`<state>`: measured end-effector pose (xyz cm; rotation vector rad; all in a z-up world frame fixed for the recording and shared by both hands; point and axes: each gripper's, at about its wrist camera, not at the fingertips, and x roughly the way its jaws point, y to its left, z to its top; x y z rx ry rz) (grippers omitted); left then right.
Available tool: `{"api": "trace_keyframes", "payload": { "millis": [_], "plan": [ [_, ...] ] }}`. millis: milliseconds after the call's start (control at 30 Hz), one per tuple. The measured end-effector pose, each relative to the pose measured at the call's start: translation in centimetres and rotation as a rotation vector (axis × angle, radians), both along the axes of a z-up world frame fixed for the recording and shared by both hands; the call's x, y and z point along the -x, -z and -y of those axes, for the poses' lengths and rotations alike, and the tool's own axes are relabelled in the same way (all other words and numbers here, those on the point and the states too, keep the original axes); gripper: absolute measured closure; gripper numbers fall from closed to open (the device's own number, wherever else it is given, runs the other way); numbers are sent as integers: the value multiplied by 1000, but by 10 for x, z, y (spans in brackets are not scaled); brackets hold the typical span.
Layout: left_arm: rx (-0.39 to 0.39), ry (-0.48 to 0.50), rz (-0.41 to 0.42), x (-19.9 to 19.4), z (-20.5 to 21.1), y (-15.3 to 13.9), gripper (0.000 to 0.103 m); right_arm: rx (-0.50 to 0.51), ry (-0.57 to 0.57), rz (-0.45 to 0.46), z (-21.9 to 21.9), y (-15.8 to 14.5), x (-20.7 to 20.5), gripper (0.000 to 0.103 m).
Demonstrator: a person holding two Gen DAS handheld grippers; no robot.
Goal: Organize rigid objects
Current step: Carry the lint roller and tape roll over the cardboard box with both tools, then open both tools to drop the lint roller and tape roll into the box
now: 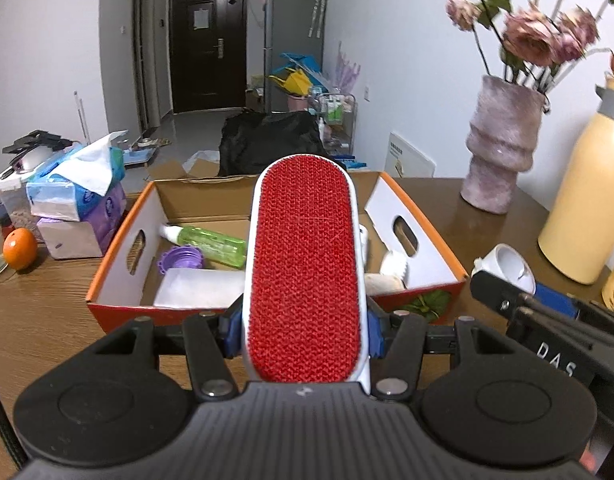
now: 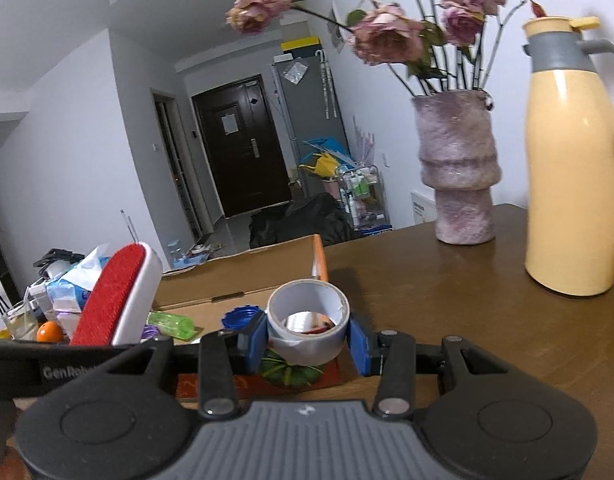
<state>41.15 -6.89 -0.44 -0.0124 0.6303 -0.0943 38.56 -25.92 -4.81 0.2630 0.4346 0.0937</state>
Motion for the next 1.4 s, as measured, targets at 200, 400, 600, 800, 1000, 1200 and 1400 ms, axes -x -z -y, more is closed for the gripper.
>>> {"api": "trace_keyframes", "payload": {
  "millis": [200,400,600,800,1000,1200,1400],
  "plan": [
    [25,-47,-1,-14,-19,1,46,19,-17,1,-16,2,-13,61],
    [40,-81,10,-29,-35,-4,46,16,-24,2,-29,3,-31,61],
    [50,-108,22,-51,-45,-10,46,11,-38,9,-43,1,-51,61],
    [54,-131,24,-81,-52,-9,46,15,-52,6,-56,2,-78,61],
    [39,-140,28,-109,-55,-5,46,43,-71,-8,-68,5,-107,61],
    [-14,-121,2,-128,-54,-4,0,96,-90,-45,-75,9,-133,60],
    [15,-141,9,-118,-72,-14,0,96,-74,-68,-63,5,-135,17]
  ]
}}
